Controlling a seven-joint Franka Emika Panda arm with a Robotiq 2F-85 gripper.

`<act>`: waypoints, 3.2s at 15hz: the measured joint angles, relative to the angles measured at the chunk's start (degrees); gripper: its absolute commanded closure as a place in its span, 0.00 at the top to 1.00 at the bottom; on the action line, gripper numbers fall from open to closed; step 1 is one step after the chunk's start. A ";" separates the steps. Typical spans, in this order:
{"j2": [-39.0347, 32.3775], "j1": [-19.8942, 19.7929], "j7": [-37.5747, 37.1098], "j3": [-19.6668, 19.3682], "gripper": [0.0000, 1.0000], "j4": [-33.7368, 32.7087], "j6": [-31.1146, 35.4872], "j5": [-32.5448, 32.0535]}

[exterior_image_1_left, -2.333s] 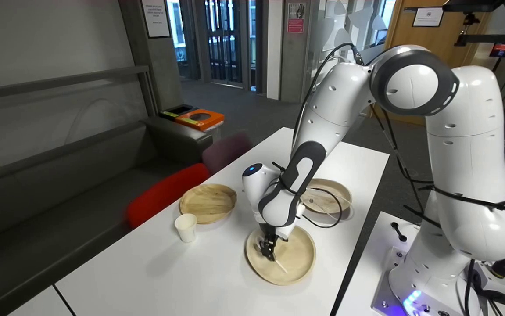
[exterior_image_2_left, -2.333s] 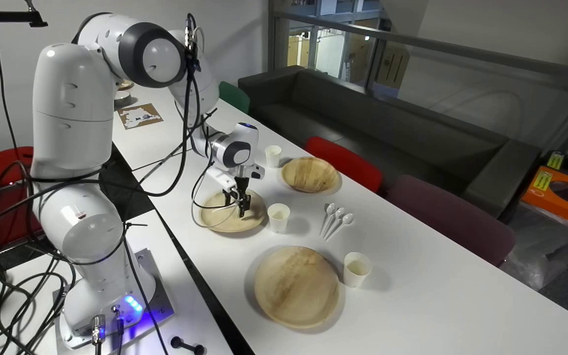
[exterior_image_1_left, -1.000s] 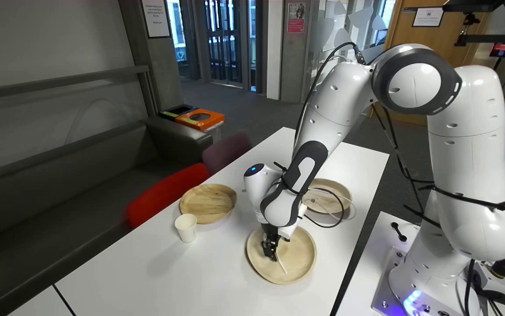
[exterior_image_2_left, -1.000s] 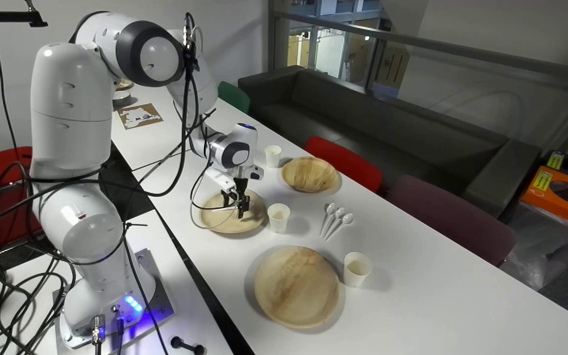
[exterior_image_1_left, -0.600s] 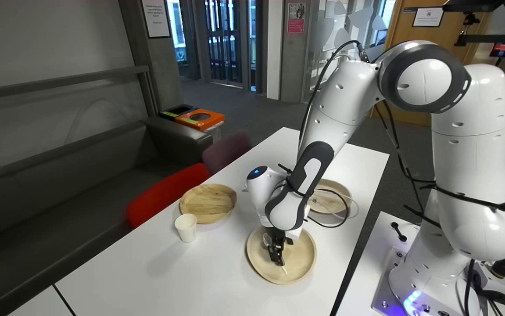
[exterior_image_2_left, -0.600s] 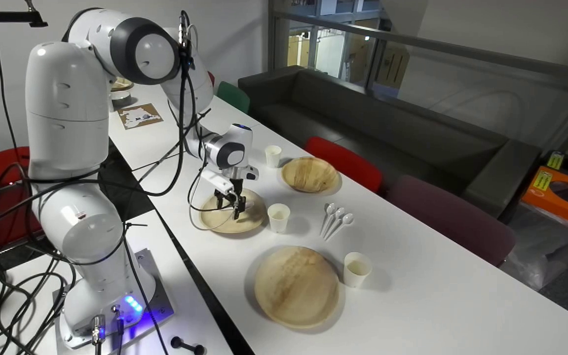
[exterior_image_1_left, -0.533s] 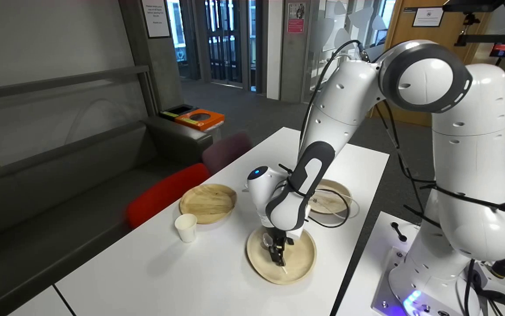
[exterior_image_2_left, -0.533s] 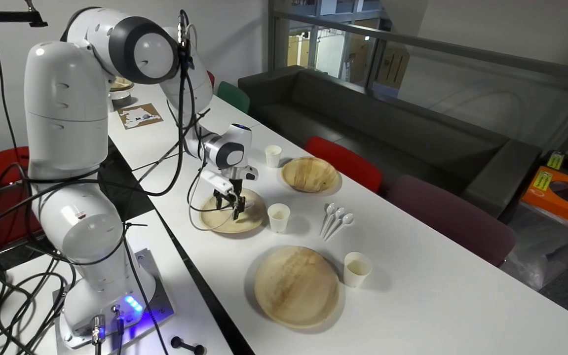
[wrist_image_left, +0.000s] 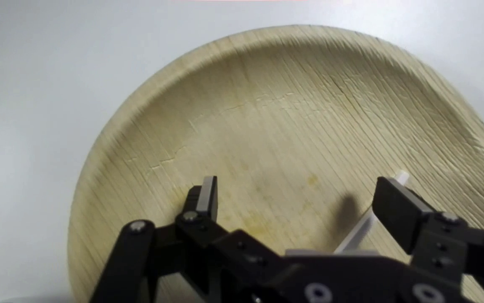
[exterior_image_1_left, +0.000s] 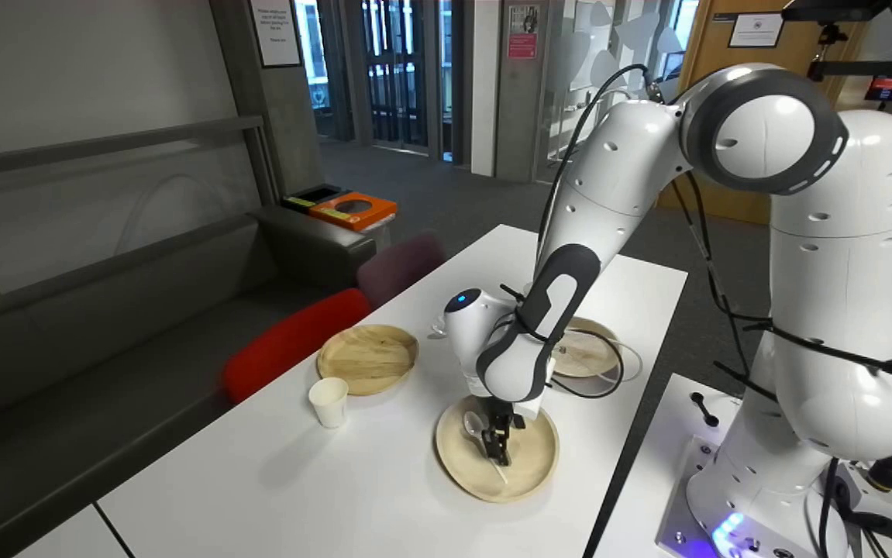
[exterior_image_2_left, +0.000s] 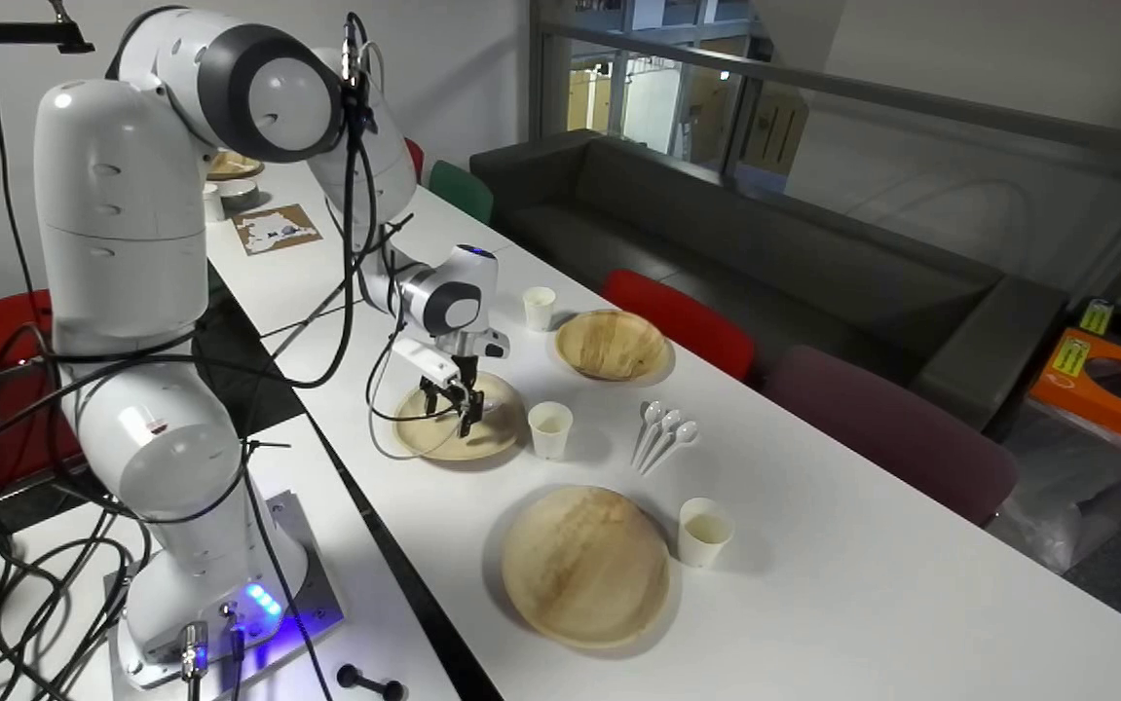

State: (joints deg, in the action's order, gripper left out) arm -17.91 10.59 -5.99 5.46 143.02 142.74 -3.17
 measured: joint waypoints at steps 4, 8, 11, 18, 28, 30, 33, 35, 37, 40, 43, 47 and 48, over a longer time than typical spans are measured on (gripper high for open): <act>0.85 -0.22 0.00 0.00 1.00 0.37 -0.06 0.00; 0.92 -0.22 0.00 1.06 1.00 0.48 -0.06 1.89; 0.88 -0.29 0.00 2.75 1.00 0.71 -0.06 8.25; 0.90 -1.86 0.00 4.85 1.00 1.01 0.44 23.03; 1.00 -3.23 -0.81 2.71 1.00 2.33 3.03 23.78; 1.00 -3.22 -1.43 2.25 1.00 2.82 3.94 23.66; 1.00 -3.11 -3.78 1.65 1.00 3.50 5.47 22.71; 1.00 -2.71 -6.91 1.11 1.00 4.14 7.05 20.40; 1.00 -1.91 -10.41 0.32 1.00 4.63 7.95 17.23; 1.01 -0.38 -15.09 -0.94 1.00 4.79 8.02 12.72; 1.10 0.90 -18.50 -1.81 1.00 4.79 8.02 9.37; 1.61 1.85 -20.37 -2.35 1.00 4.79 8.02 7.19; 1.83 1.99 -20.48 -2.41 1.00 4.79 8.02 6.85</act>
State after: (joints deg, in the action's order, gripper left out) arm -16.09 12.58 -26.46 3.04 147.82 150.76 3.68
